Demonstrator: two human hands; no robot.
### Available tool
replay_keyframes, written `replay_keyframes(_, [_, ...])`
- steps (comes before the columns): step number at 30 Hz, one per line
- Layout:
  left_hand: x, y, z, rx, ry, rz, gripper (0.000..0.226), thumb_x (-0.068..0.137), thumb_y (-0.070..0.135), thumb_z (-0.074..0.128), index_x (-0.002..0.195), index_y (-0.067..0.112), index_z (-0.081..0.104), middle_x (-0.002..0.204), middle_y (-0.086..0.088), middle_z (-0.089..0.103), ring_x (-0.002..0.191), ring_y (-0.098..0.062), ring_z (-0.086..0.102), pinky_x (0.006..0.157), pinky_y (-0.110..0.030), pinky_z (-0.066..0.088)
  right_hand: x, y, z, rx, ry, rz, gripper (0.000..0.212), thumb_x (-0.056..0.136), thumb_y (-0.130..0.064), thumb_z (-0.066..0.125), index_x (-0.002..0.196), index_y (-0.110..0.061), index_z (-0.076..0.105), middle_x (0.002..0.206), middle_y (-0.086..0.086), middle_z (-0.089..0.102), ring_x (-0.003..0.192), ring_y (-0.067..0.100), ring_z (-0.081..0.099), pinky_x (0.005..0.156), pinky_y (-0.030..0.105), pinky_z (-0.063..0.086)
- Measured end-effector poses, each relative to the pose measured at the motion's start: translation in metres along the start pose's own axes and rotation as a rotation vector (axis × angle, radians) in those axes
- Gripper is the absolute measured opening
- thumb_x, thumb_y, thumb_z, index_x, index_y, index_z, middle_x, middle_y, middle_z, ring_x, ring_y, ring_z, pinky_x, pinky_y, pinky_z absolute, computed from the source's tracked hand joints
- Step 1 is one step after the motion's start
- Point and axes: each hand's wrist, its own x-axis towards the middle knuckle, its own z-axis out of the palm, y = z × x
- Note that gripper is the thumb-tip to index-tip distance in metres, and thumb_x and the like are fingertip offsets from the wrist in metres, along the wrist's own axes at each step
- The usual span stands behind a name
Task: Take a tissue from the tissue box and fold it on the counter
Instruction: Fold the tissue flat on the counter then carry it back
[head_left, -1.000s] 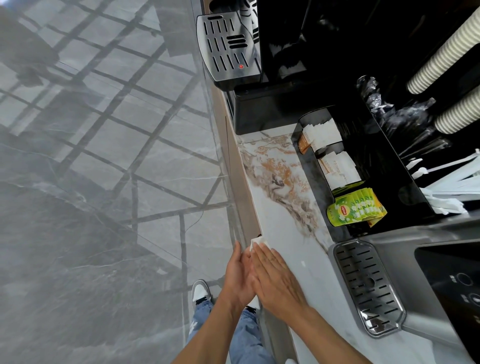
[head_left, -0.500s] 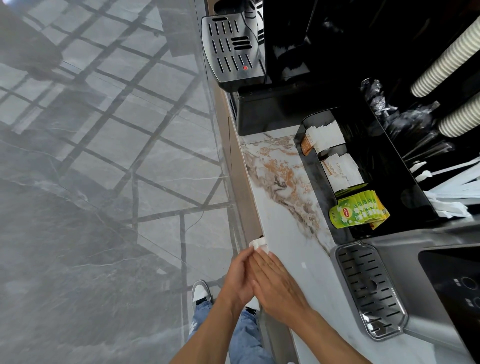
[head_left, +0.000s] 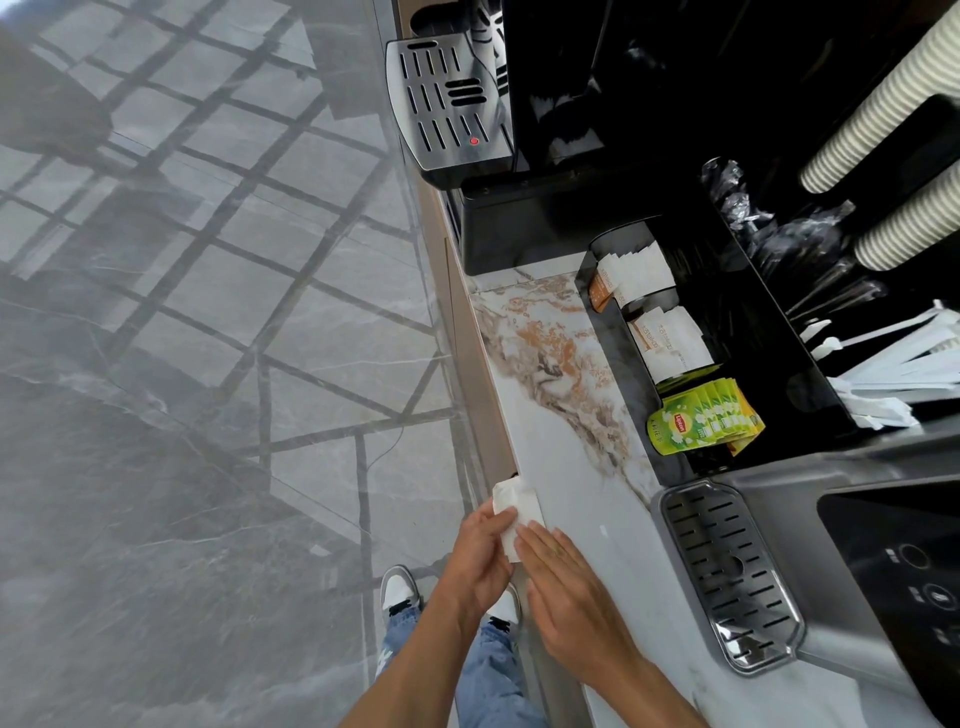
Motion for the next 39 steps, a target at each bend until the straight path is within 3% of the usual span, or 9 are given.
replay_keyframes(4, [-0.001, 0.002, 0.001, -0.04, 0.018, 0.013, 0.037, 0.1, -0.003, 0.043, 0.136, -0.01, 0.05, 0.124, -0.032, 0.065, 0.103, -0.038, 0.068, 0.09, -0.045, 0.058, 0.001, -0.001, -0.013, 0.106, 0.146, 0.157, 0.044, 0.096, -0.01, 0.041, 0.136, 0.002, 0.054, 0.146, 0.009, 0.051, 0.14, 0.018, 0.042, 0.119, 0.035, 0.025])
replay_keyframes(8, [-0.003, 0.003, 0.0, -0.061, 0.043, 0.014, 0.038, 0.098, -0.003, 0.045, 0.135, -0.009, 0.05, 0.136, -0.034, 0.056, 0.103, -0.038, 0.068, 0.088, -0.044, 0.059, -0.002, -0.001, -0.019, 0.206, 0.188, 0.326, 0.044, 0.093, 0.002, 0.049, 0.138, 0.003, 0.051, 0.145, 0.011, 0.051, 0.138, 0.023, 0.044, 0.12, 0.025, 0.019])
replay_keyframes(15, [-0.005, 0.009, -0.012, -0.07, 0.075, -0.017, 0.026, 0.096, -0.006, 0.047, 0.119, -0.008, 0.059, 0.106, -0.025, 0.073, 0.086, -0.034, 0.075, 0.069, -0.043, 0.064, -0.011, -0.002, -0.022, 0.306, 0.18, 0.449, 0.047, 0.094, 0.007, 0.051, 0.14, -0.001, 0.049, 0.147, 0.008, 0.05, 0.139, 0.026, 0.043, 0.117, 0.016, 0.019])
replay_keyframes(20, [-0.011, 0.022, -0.021, -0.076, 0.115, 0.013, 0.023, 0.095, -0.006, 0.048, 0.115, -0.006, 0.06, 0.1, -0.023, 0.074, 0.089, -0.034, 0.071, 0.075, -0.042, 0.061, -0.006, -0.009, -0.024, 0.432, 0.198, 0.556, 0.047, 0.096, 0.005, 0.05, 0.141, -0.009, 0.049, 0.144, -0.002, 0.05, 0.137, 0.017, 0.043, 0.108, 0.002, 0.019])
replay_keyframes(24, [-0.024, 0.041, -0.024, -0.096, 0.088, 0.045, 0.034, 0.081, -0.002, 0.059, 0.114, -0.005, 0.063, 0.103, -0.024, 0.075, 0.09, -0.035, 0.073, 0.071, -0.041, 0.064, 0.007, -0.017, -0.031, 0.622, 0.241, 0.645, 0.046, 0.097, -0.001, 0.05, 0.14, -0.016, 0.053, 0.142, -0.007, 0.054, 0.133, 0.006, 0.046, 0.108, 0.012, 0.031])
replay_keyframes(27, [-0.035, 0.054, -0.023, -0.104, 0.033, 0.062, 0.037, 0.08, -0.002, 0.06, 0.116, -0.006, 0.063, 0.106, -0.025, 0.075, 0.092, -0.035, 0.075, 0.071, -0.042, 0.064, 0.023, -0.024, -0.038, 0.833, 0.256, 0.693, 0.043, 0.098, -0.003, 0.051, 0.138, -0.016, 0.053, 0.138, -0.003, 0.057, 0.13, 0.008, 0.05, 0.108, 0.026, 0.039])
replay_keyframes(30, [-0.046, 0.063, -0.017, -0.087, -0.04, 0.073, 0.037, 0.082, -0.002, 0.059, 0.118, -0.009, 0.065, 0.113, -0.028, 0.072, 0.098, -0.037, 0.073, 0.075, -0.042, 0.063, 0.042, -0.03, -0.049, 1.03, 0.26, 0.741, 0.036, 0.099, -0.008, 0.053, 0.134, -0.017, 0.055, 0.133, -0.002, 0.062, 0.121, 0.003, 0.057, 0.095, 0.017, 0.047])
replay_keyframes(34, [-0.063, 0.071, -0.003, -0.034, -0.111, 0.092, 0.037, 0.087, -0.003, 0.056, 0.123, -0.01, 0.064, 0.124, -0.032, 0.065, 0.106, -0.039, 0.069, 0.084, -0.044, 0.061, 0.06, -0.039, -0.064, 1.329, 0.239, 0.806, 0.027, 0.098, -0.019, 0.058, 0.123, -0.013, 0.062, 0.121, 0.006, 0.07, 0.11, 0.019, 0.066, 0.083, 0.03, 0.055])
replay_keyframes(39, [-0.078, 0.072, 0.022, 0.167, -0.09, 0.141, 0.034, 0.09, -0.002, 0.053, 0.122, -0.009, 0.062, 0.113, -0.031, 0.071, 0.093, -0.039, 0.073, 0.065, -0.04, 0.062, 0.056, -0.049, -0.086, 1.446, 0.344, 0.765, 0.013, 0.09, -0.002, 0.065, 0.101, 0.004, 0.068, 0.087, 0.018, 0.074, 0.073, 0.025, 0.057, 0.061, 0.032, 0.042])
